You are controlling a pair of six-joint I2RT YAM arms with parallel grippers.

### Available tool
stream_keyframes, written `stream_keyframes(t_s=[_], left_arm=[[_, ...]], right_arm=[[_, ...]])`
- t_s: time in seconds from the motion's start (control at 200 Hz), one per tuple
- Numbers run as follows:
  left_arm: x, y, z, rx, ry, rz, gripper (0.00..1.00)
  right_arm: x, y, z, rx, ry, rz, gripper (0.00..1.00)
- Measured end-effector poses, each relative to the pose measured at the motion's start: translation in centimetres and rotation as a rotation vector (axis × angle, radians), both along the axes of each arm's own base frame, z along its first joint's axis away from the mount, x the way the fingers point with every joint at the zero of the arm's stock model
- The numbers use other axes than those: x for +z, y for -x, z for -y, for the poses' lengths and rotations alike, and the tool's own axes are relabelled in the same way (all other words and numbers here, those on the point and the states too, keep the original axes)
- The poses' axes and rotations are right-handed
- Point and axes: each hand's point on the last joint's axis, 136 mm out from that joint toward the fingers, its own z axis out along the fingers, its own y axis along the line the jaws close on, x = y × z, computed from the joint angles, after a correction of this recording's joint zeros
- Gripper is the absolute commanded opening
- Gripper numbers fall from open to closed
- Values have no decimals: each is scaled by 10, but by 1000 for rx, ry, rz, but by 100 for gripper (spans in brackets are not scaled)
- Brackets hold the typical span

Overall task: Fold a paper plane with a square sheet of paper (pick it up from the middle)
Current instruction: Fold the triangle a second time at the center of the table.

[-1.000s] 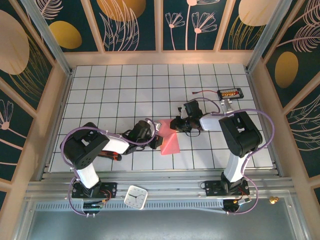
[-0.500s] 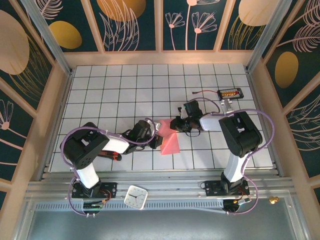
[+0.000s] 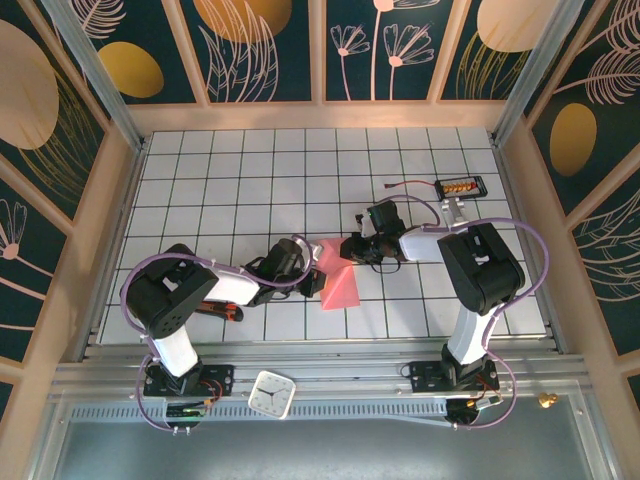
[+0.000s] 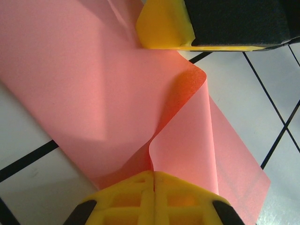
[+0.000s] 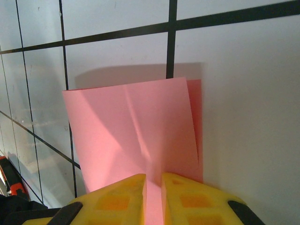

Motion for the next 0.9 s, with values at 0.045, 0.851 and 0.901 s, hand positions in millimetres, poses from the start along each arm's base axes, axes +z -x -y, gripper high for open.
stream_keyframes(t_s=[0.045, 0.851, 0.901], left_arm=[[0, 0, 0, -1, -1, -1, 0], [-2, -1, 4, -26, -11, -30, 0], [-2, -1, 4, -26, -11, -30, 0]], right_arm=[[0, 0, 0, 0, 0, 0, 18], [0, -3, 0, 2, 13, 19, 18], [0, -3, 0, 2, 13, 19, 18]])
